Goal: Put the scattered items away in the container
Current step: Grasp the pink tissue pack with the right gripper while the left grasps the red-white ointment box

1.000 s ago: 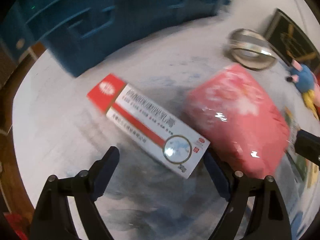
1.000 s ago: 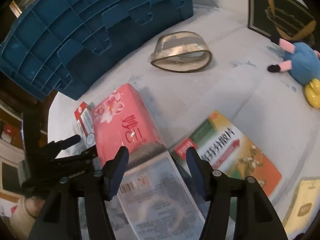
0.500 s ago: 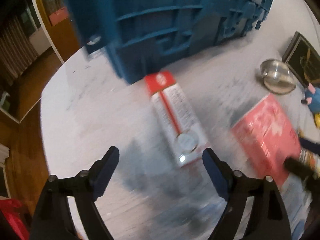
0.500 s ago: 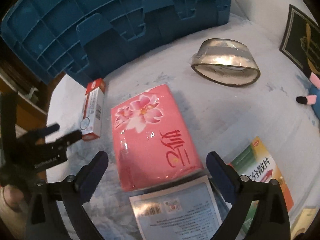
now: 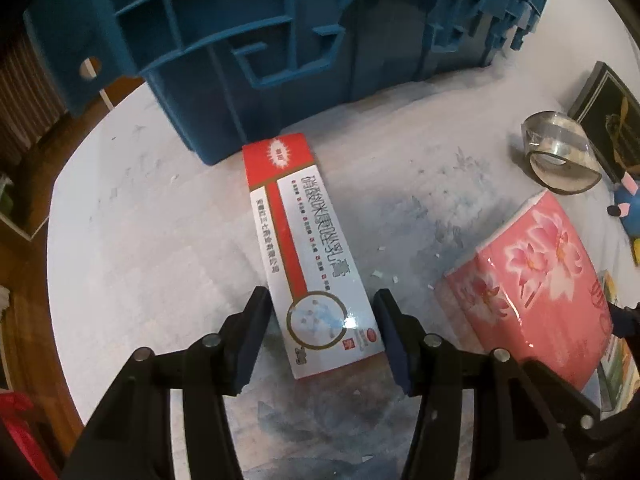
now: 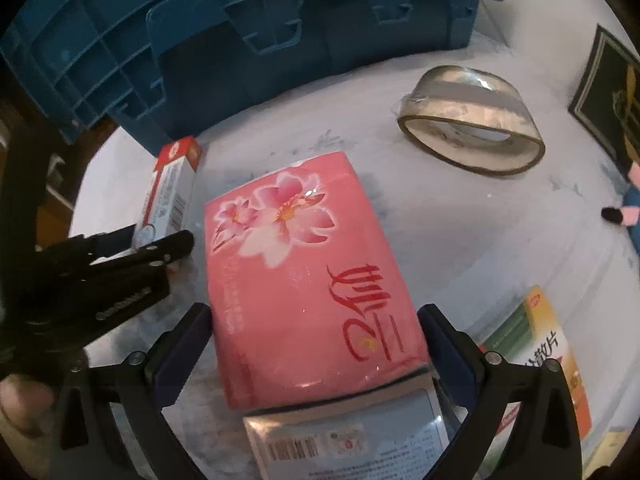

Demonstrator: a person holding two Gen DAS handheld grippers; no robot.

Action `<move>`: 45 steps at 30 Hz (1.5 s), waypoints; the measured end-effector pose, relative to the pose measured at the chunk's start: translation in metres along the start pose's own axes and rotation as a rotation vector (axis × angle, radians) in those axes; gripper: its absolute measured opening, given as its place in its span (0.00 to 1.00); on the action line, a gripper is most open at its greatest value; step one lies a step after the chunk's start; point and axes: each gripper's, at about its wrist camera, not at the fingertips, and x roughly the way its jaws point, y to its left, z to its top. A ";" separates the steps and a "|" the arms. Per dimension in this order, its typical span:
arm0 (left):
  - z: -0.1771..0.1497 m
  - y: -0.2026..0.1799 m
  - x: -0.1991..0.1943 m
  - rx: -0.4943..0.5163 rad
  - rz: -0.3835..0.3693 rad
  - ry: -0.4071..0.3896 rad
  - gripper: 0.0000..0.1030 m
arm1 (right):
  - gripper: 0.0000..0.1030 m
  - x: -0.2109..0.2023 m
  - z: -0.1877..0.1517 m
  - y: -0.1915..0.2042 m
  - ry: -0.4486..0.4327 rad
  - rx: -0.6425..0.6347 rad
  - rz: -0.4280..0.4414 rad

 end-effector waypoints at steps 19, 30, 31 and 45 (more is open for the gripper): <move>-0.011 0.002 -0.006 -0.003 0.002 -0.026 0.48 | 1.00 0.022 -0.005 0.003 -0.042 -0.012 -0.057; -0.036 0.010 -0.020 0.032 0.014 -0.015 0.58 | 1.00 0.025 -0.001 0.003 -0.039 -0.005 -0.066; -0.037 0.010 -0.020 0.034 0.009 -0.018 0.57 | 1.00 0.027 0.000 0.006 -0.041 -0.022 -0.084; -0.037 -0.001 -0.102 0.121 -0.046 -0.153 0.42 | 0.92 -0.065 -0.001 0.007 -0.186 0.052 -0.069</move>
